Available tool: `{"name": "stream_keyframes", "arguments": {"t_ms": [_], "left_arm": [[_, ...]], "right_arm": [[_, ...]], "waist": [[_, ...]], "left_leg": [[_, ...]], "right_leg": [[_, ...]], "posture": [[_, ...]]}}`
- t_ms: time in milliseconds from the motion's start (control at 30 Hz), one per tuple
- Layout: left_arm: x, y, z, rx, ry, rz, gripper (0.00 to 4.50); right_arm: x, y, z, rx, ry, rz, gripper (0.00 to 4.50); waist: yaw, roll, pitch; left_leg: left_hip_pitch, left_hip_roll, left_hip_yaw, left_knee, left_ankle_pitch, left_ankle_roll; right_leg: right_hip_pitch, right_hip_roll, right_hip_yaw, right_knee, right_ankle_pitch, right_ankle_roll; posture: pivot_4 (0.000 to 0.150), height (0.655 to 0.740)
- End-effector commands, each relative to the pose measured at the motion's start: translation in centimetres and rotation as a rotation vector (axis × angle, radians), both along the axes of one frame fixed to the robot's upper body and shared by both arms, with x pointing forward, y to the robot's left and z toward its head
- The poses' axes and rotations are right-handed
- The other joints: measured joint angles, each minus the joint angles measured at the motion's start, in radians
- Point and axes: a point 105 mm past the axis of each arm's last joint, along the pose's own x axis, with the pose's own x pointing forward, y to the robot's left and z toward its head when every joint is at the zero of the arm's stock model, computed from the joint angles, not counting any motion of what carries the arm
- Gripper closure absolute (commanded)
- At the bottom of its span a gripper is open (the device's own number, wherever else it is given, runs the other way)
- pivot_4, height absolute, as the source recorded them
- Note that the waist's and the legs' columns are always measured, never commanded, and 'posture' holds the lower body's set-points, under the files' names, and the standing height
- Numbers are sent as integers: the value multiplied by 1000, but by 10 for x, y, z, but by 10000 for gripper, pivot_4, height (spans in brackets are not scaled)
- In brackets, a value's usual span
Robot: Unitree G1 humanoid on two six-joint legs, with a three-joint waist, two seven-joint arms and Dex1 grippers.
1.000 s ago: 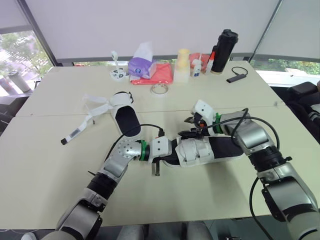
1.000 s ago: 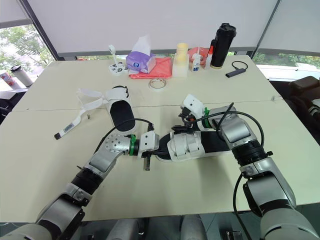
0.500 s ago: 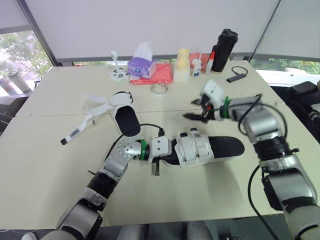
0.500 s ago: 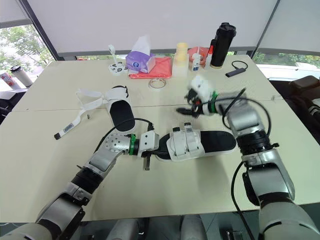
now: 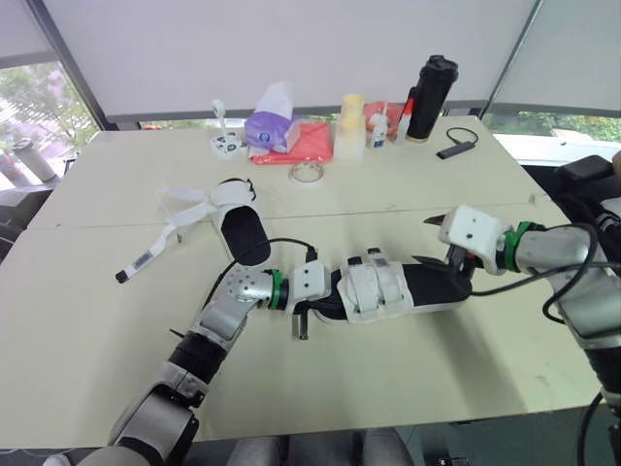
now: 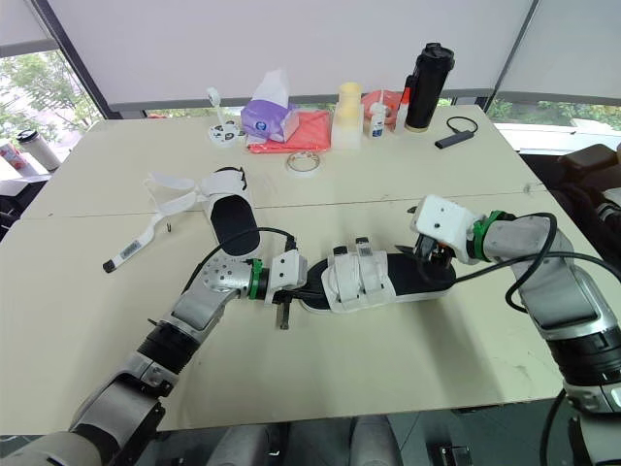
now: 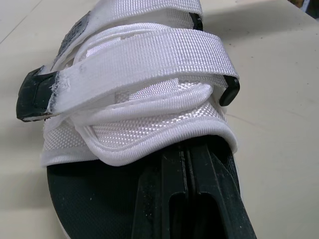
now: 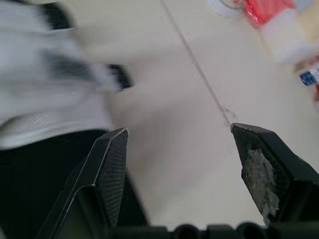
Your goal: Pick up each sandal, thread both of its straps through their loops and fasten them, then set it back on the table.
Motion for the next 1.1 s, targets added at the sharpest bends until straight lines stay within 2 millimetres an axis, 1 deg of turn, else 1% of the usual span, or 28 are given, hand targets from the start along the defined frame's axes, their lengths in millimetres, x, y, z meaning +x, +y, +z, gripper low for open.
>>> {"name": "stream_keyframes", "arguments": {"t_ms": [33,167,300,433,500,600,733,900,1100], "left_arm": [[-3,3,5,-2,7,-13,45000],[-6,8,16,-24,10,-21,45000],[-9,19,28,-29,11,-20,45000],[-13,36,39,-21,6,-6,45000],[-14,42,46,-27,13,6,45000],[-15,48,50,-30,18,19,45000],[-15,57,62,-68,39,54,45000],[-15,62,76,-109,57,82,45000],[-13,64,79,-109,52,101,45000]], "right_arm": [[-10,-4,19,-70,-130,53,9915],[-16,-3,11,-118,-145,105,9915],[-16,1,0,-192,-182,178,9915],[-17,13,-11,-260,-249,299,9915],[-18,15,-18,-307,-260,353,9915],[-17,18,-24,-333,-281,401,9915],[-16,36,-25,-335,-373,504,9915],[-15,52,-28,-356,-468,624,9915],[-22,70,-34,-350,-526,760,9915]], "waist": [[1,-1,0],[-1,0,0],[0,0,1],[-1,0,1],[-1,0,1],[0,0,1],[-2,0,2],[-3,0,2],[-3,0,2]], "left_leg": [[0,0,0,0,0,0],[0,0,0,0,0,0],[0,0,0,-1,0,0],[0,0,0,-1,0,0],[0,0,0,-1,0,0],[0,0,0,-1,0,0],[0,0,0,-1,0,0],[0,1,0,-2,0,0],[0,0,0,-2,0,0]], "right_leg": [[0,0,0,0,0,0],[0,0,0,-1,0,0],[-1,0,0,0,0,0],[0,0,0,-1,0,0],[0,0,0,-1,0,-1],[0,0,0,-1,0,-1],[0,0,0,-1,0,-1],[-1,0,1,0,0,-1],[-1,1,1,0,0,-1]], "posture": [[1500,7400],[1500,7400],[1500,7400],[1500,7400],[1500,7400],[1500,7400],[1500,7400],[1500,7400],[1500,7400]]}}
